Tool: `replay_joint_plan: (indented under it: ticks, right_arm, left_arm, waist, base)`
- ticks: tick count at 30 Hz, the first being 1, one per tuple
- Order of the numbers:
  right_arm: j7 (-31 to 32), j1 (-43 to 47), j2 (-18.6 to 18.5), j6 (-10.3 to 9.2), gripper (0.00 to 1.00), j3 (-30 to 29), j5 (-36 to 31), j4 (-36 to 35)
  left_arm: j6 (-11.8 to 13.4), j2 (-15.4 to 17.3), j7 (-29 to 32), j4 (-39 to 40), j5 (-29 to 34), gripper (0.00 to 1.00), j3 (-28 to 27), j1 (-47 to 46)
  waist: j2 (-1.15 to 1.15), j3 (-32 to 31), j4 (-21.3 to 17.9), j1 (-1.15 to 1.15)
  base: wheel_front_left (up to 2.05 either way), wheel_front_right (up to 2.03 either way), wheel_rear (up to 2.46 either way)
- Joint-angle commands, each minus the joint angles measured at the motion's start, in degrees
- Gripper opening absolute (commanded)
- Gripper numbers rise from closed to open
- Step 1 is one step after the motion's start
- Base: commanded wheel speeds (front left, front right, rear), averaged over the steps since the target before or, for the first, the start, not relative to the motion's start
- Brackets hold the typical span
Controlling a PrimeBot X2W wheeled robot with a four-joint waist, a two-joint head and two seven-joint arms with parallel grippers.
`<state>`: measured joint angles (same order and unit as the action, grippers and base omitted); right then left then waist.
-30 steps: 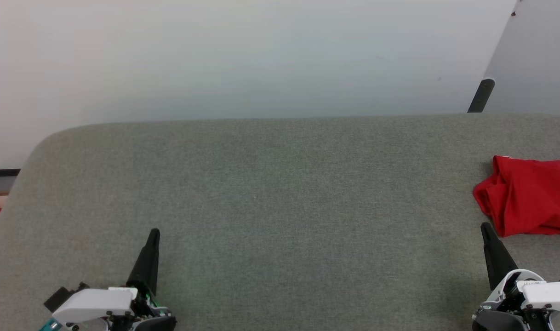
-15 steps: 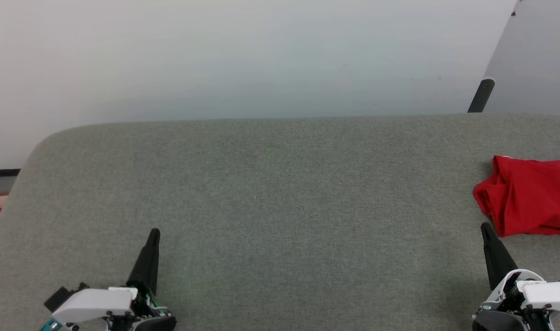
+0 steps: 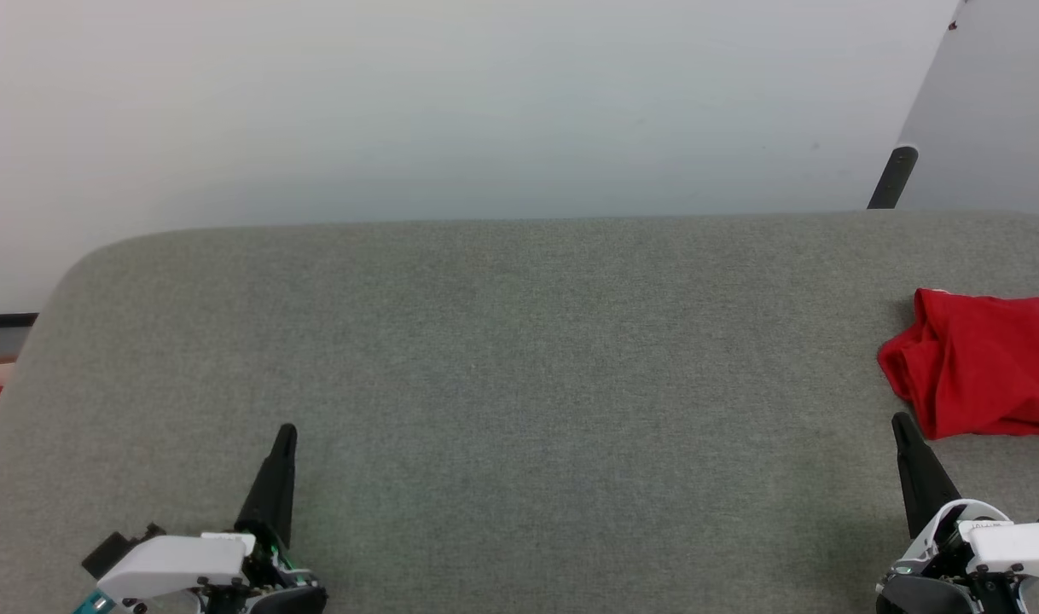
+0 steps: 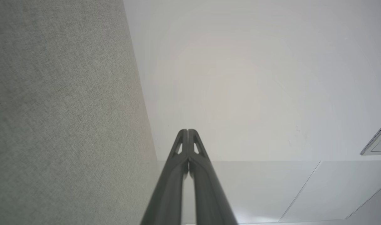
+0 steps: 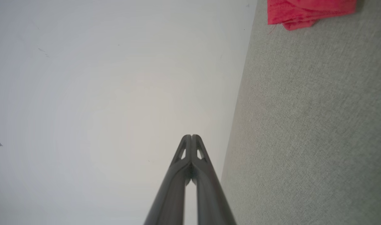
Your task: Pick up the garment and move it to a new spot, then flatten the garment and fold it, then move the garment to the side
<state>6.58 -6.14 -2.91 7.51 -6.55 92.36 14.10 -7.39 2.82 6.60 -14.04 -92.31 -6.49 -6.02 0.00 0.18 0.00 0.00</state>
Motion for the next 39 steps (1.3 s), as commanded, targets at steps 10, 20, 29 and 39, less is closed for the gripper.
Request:
replay_joint_plan:
  ticks: [10,20,29,39]
  right_arm:
    - [0.06,-0.23,0.17,-0.04,0.0,-0.05,0.11,-0.15]
    - [0.06,-0.23,0.17,-0.04,0.0,-0.05,0.12,-0.15]
    - [0.06,-0.23,0.17,-0.04,0.0,-0.04,0.12,-0.16]
    - [0.05,-0.23,0.17,-0.04,0.0,-0.04,0.12,-0.16]
  left_arm:
    - [-0.19,-0.03,0.09,-0.04,-0.19,0.0,-0.13,-0.5]
    - [-0.19,-0.03,0.08,-0.04,-0.19,0.0,-0.13,-0.49]
    - [-0.19,-0.03,0.08,-0.04,-0.19,0.0,-0.13,-0.49]
    - [-0.19,-0.03,0.08,-0.04,-0.19,0.0,-0.12,-0.49]
  waist:
    - [0.0,0.0,0.0,0.0]
    - [0.0,0.0,0.0,0.0]
    - [0.0,0.0,0.0,0.0]
    - [0.0,0.0,0.0,0.0]
  base:
    - [0.0,0.0,0.0]
    - [0.0,0.0,0.0]
    - [0.0,0.0,0.0]
    - [0.0,0.0,0.0]
